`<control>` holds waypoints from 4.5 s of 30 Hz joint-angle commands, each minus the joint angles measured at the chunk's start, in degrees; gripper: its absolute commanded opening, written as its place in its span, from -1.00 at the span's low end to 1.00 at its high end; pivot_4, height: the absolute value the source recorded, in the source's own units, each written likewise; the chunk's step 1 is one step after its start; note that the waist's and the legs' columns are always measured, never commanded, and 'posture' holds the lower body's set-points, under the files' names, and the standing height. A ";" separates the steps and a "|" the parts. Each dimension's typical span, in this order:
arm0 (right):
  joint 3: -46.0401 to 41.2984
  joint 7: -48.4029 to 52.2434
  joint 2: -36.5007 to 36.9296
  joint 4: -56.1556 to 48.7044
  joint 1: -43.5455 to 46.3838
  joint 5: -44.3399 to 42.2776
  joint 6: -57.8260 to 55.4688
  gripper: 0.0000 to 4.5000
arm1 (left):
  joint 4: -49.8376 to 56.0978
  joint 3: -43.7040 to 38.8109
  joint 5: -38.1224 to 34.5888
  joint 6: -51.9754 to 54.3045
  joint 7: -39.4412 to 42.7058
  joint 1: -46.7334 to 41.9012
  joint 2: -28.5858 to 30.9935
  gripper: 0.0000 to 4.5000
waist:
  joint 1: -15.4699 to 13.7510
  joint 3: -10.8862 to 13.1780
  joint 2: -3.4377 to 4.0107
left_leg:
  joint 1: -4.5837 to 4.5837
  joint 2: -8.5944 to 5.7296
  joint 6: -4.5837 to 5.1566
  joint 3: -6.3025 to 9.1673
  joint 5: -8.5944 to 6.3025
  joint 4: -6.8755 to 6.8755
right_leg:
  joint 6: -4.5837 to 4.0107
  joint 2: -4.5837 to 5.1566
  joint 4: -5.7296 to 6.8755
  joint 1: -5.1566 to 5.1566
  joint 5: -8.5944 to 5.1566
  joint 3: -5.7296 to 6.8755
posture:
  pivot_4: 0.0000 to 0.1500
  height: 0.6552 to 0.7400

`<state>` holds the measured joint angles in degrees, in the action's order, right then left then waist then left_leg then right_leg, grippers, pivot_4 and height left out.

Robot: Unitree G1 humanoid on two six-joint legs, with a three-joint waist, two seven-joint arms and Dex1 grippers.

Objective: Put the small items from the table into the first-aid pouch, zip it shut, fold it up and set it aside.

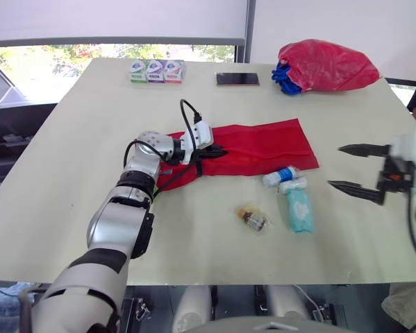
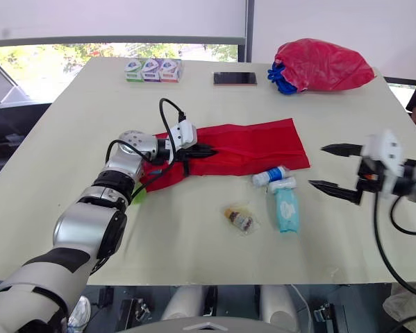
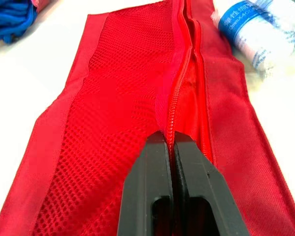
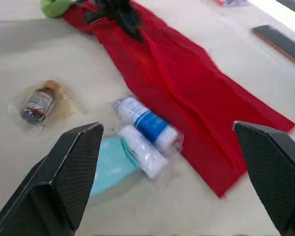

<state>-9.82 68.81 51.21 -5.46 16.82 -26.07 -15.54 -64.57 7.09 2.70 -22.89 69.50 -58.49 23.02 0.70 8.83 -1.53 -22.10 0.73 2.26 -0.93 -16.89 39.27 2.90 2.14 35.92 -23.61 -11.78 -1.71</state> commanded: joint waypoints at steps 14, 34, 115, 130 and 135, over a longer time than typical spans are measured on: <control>28.30 5.81 -10.48 35.14 31.84 27.96 21.51 1.00 | 0.90 -0.19 1.20 -2.88 -1.02 -1.33 0.41 -0.95 | -0.15 0.03 0.05 | -0.20 -0.08 -0.02 -0.13 0.01 -0.01 | -0.01 0.08 -0.08 -0.05 0.01 0.19 | 1.00 1.00; 28.54 13.49 -14.60 45.60 36.78 30.16 27.19 -1.00 | 1.25 -0.61 0.60 -2.49 -1.61 -0.82 -0.71 -1.00 | 0.05 0.05 0.08 | -0.10 -0.08 -0.09 -0.12 0.05 -0.02 | -0.02 0.10 0.02 -0.02 0.01 0.20 | 1.00 1.00; -18.70 -65.80 -57.78 14.34 32.74 -9.97 -76.93 0.14 | 7.97 -0.34 -3.57 2.28 -0.40 3.08 -5.47 -1.00 | 1.64 -0.03 0.22 | -0.59 -0.29 -0.04 0.71 0.04 -0.08 | -0.02 0.31 0.44 -0.34 0.01 0.62 | 1.00 1.00; -1.09 -49.40 -42.26 3.92 27.63 -12.20 -75.08 0.14 | 7.67 0.11 -4.15 2.83 -0.60 3.43 -5.81 -1.00 | 1.57 -0.04 0.24 | -0.58 -0.29 -0.03 0.77 0.03 -0.08 | -0.02 0.31 0.19 -0.33 0.01 0.66 | 1.00 1.00; 0.54 -49.55 -42.41 4.41 26.91 -11.01 -74.33 0.14 | 7.26 0.39 -4.59 2.94 -0.92 2.87 -5.90 -1.00 | 1.52 -0.04 0.24 | -0.59 -0.29 -0.03 0.78 0.03 -0.08 | -0.02 0.31 0.09 -0.32 0.01 0.66 | 1.00 1.00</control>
<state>-12.24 13.74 10.10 2.11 43.89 -32.23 -87.16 -55.69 9.71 -1.98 -21.68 72.58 -54.37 15.26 2.22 8.79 -1.29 -22.70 0.45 2.23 -0.15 -16.86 39.19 2.89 2.45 36.01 -23.93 -11.77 -1.05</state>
